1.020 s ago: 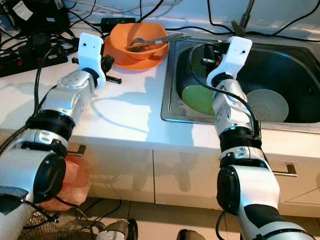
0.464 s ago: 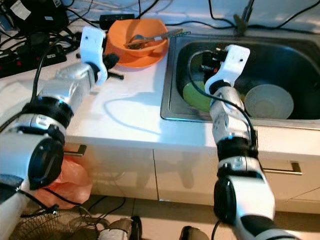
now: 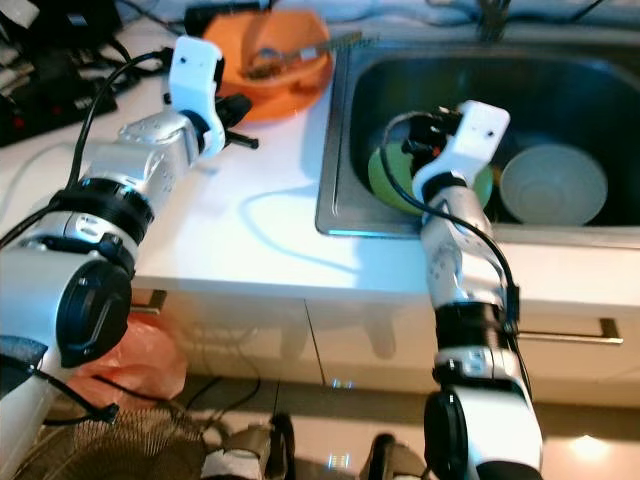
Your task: Kitchen organization
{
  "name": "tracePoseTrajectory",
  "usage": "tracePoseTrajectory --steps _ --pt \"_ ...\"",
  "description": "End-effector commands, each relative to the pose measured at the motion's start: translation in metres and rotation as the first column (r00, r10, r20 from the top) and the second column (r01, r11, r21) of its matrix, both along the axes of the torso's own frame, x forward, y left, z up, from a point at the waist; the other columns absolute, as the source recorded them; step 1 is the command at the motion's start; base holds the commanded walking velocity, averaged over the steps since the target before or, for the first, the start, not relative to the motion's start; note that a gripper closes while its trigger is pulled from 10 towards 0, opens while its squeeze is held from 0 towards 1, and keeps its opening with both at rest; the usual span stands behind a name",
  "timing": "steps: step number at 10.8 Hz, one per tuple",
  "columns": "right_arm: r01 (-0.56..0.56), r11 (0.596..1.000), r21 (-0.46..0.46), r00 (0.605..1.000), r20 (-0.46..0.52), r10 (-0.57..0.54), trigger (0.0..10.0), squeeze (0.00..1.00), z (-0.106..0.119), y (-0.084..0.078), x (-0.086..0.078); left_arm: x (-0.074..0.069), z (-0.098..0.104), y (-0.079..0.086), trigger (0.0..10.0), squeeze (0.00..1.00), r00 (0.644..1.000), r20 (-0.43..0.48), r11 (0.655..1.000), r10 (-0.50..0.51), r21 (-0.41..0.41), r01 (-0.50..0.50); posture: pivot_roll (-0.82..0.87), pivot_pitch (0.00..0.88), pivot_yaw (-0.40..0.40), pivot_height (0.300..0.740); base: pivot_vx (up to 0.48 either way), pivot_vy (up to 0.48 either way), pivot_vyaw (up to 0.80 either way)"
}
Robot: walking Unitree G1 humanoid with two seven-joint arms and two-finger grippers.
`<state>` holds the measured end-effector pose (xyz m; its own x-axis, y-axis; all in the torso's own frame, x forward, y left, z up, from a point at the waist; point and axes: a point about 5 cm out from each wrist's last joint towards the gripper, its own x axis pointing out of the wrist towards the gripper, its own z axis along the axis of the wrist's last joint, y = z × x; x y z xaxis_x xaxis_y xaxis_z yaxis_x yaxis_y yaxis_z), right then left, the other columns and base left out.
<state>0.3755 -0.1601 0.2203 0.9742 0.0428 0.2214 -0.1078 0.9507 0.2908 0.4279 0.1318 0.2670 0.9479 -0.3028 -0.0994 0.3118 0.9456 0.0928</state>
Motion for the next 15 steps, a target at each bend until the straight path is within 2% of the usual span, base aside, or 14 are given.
tracePoseTrajectory --steps 1,6,7,9,12,14,15 --pt "-0.003 1.0 0.011 1.0 -0.018 0.003 10.0 0.0 -0.004 0.002 -0.004 0.0 0.003 -0.002 10.0 0.0 1.0 -0.007 1.0 0.0 0.003 0.0 0.01 0.259 0.09 0.74 0.0 0.0 0.0" --pt "0.005 1.0 0.025 0.999 -0.052 -0.004 10.0 0.0 -0.008 0.004 -0.016 0.002 0.026 -0.008 10.0 0.0 0.999 0.043 0.999 0.004 -0.044 -0.003 0.0 0.289 0.095 0.74 0.0 0.0 0.0" --pt "-0.007 1.0 0.026 1.0 -0.027 0.008 10.0 0.0 -0.003 0.005 -0.018 0.002 0.029 -0.008 10.0 0.0 0.999 0.045 0.998 0.006 -0.061 -0.004 0.0 0.293 0.092 0.74 0.0 0.0 0.0" --pt "-0.028 1.0 0.012 0.995 0.091 0.027 10.0 0.0 0.029 0.003 -0.025 0.002 0.026 -0.005 10.0 0.0 1.0 0.019 0.996 0.022 -0.083 -0.02 -0.03 0.302 0.08 0.74 0.0 0.0 0.0" --pt "-0.039 0.999 -0.004 0.985 0.169 0.039 10.0 0.0 0.057 0.006 -0.031 0.002 0.011 -0.004 10.0 0.0 0.998 -0.043 0.994 0.036 -0.101 -0.04 -0.04 0.309 0.066 0.74 0.0 0.0 0.0" --pt "-0.063 0.998 -0.012 0.974 0.217 0.064 10.0 0.0 0.074 0.01 -0.036 0.002 0.009 -0.006 10.0 0.0 0.997 -0.064 0.991 0.036 -0.124 -0.044 -0.04 0.306 0.059 0.74 0.0 0.0 0.0" --pt "-0.066 0.998 -0.011 0.973 0.221 0.067 10.0 0.0 0.076 0.01 -0.036 0.002 0.009 -0.006 10.0 0.0 0.996 -0.079 0.988 0.034 -0.148 -0.045 -0.04 0.303 0.058 0.74 0.0 0.0 0.0"
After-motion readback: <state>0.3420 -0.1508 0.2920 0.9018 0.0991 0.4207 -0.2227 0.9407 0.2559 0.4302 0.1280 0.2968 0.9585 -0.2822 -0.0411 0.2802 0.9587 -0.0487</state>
